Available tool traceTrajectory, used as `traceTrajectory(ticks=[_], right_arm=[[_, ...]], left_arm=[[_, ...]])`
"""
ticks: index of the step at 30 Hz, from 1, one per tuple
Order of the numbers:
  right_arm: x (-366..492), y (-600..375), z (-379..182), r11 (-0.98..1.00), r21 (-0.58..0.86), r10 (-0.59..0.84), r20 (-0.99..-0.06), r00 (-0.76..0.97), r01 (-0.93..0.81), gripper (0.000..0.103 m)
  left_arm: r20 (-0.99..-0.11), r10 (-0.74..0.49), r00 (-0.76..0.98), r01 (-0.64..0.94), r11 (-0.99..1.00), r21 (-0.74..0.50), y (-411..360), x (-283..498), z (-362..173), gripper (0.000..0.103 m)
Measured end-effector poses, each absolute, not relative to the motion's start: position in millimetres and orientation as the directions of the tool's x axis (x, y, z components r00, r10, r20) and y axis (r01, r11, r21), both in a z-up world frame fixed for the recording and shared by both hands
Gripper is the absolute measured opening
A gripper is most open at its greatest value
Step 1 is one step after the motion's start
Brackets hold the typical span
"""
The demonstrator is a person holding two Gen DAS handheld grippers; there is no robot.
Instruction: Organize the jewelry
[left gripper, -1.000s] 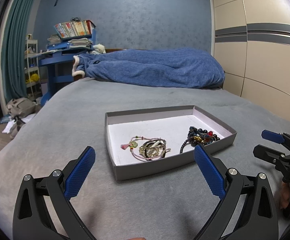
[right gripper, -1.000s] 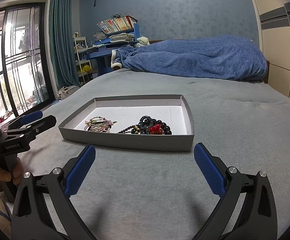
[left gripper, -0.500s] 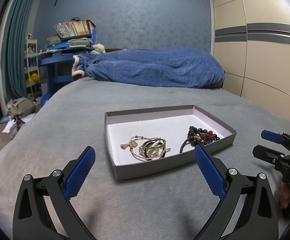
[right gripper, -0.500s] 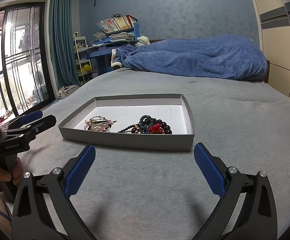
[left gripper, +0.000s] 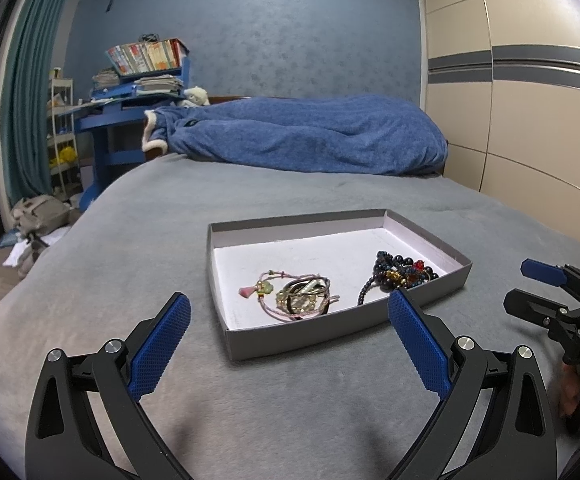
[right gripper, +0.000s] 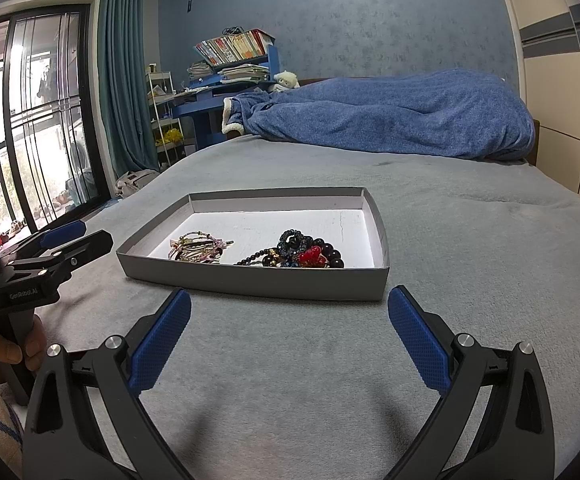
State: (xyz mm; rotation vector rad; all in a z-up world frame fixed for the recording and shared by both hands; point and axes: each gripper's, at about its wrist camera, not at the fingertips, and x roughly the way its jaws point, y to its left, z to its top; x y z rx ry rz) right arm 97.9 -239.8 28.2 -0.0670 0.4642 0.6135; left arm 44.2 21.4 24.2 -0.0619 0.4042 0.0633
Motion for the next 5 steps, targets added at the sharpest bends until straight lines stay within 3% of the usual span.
traceTrajectory(ticks=[5], right_arm=[[97.5, -240.3, 25.6, 0.820, 0.074, 0.538, -0.442, 0.718, -0.568, 0.097]], left_arm=[[-0.395, 0.049, 0.918, -0.074, 0.996, -0.049, 21.6, 44.3, 24.1, 0.098]])
